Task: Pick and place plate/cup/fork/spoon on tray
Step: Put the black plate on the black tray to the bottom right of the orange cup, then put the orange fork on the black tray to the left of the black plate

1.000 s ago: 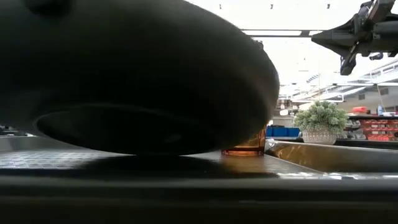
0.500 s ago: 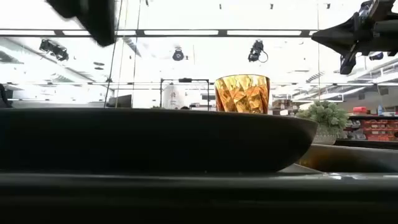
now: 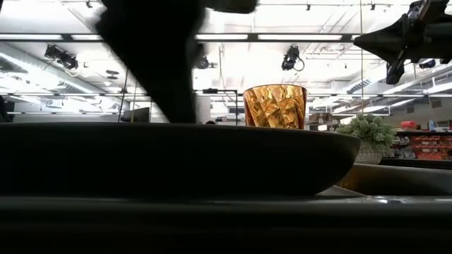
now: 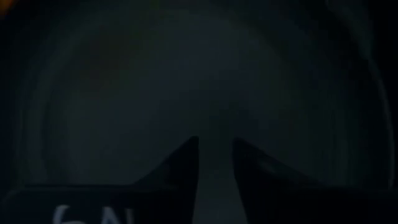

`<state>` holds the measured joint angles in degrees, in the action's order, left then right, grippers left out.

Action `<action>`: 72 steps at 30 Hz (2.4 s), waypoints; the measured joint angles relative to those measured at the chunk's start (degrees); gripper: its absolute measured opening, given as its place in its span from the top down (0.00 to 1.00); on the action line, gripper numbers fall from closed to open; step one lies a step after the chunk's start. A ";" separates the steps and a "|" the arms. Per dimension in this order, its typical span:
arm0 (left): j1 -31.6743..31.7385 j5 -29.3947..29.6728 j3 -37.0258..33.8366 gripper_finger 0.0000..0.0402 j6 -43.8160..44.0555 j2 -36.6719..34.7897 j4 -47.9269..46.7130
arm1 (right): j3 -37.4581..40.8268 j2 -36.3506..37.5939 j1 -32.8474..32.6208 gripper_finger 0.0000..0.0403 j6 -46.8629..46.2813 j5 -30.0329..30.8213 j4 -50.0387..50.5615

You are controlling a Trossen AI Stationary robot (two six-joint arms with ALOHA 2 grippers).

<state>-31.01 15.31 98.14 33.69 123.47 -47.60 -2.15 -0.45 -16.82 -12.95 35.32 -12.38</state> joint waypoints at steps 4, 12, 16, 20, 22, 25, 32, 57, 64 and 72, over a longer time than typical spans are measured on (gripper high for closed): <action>1.76 -0.09 -1.10 0.76 -5.76 0.01 9.08 | 0.00 -0.01 -0.01 0.96 0.00 -0.01 0.02; 4.91 -0.54 -1.06 0.80 -14.84 1.48 20.74 | 0.00 -0.01 0.00 0.96 0.00 0.01 0.01; 6.52 -2.04 -1.10 0.82 -14.88 3.36 21.85 | 0.00 -0.02 0.00 0.96 0.00 0.01 0.02; 7.18 -2.53 -1.10 0.84 -14.92 4.05 25.20 | 0.00 -0.02 0.00 0.96 0.00 0.00 0.05; 7.18 -2.56 -1.10 0.84 -15.03 4.08 25.55 | 0.00 0.00 0.00 0.96 0.00 -0.01 0.00; 7.27 -2.61 -1.10 0.84 -15.07 4.14 26.65 | 0.00 -0.02 -0.02 0.96 0.00 -0.01 0.02; 7.46 -2.58 -1.10 0.84 -15.04 4.14 26.84 | 0.00 -0.01 -0.01 0.96 0.00 -0.01 0.02; 22.56 -6.46 11.90 0.90 -23.14 -3.45 14.05 | 0.00 -0.02 -0.01 0.96 0.00 0.00 -0.75; 33.51 -8.02 11.81 0.92 -26.94 -3.27 5.44 | 0.00 -0.02 0.00 0.96 0.00 0.01 -0.94; 43.96 -13.48 11.57 0.87 -39.88 -4.21 -10.12 | 0.00 -0.02 -0.02 0.96 0.00 0.01 -1.13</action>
<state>12.95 1.83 109.71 -6.19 119.27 -57.72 -2.15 -0.46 -16.84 -12.95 35.33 -13.51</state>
